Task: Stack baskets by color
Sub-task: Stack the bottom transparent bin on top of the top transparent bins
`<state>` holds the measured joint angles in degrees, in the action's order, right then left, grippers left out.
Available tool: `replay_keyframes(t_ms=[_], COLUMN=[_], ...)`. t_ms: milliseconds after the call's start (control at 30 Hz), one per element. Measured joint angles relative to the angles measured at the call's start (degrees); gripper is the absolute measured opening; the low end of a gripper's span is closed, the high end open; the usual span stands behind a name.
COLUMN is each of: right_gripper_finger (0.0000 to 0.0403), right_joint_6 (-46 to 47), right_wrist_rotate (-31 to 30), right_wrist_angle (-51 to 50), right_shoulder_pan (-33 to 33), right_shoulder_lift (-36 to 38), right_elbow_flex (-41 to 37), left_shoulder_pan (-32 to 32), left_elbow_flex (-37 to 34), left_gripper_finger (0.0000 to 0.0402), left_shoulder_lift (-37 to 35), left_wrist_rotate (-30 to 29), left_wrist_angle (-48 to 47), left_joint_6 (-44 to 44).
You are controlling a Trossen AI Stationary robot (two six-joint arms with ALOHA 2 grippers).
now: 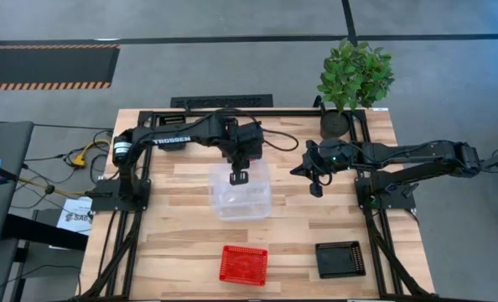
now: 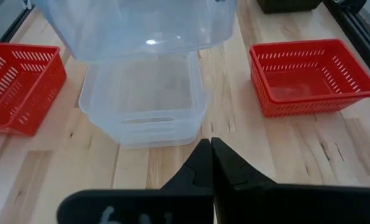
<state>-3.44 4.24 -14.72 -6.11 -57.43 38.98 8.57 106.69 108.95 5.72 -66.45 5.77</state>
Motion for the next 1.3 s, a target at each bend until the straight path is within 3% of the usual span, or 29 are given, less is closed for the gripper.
replay_keyframes(t_ms=[567,1300], right_gripper_finger=[0.0006,0.0006], right_joint_6=[-2.63,-3.07], right_wrist_rotate=[0.38,0.4], right_wrist_angle=[-2.27,-2.71], right_shoulder_pan=[0.09,0.09], right_shoulder_lift=[0.0,0.0], right_elbow_flex=[0.0,0.0], left_shoulder_pan=[-4.04,-2.6], left_elbow_flex=[-0.16,-0.09], left_gripper_finger=[0.0,0.0], left_shoulder_lift=[3.21,4.59], left_wrist_rotate=[-0.85,-2.03], left_wrist_angle=[1.34,-3.0], left_joint_6=[-2.18,-3.22])
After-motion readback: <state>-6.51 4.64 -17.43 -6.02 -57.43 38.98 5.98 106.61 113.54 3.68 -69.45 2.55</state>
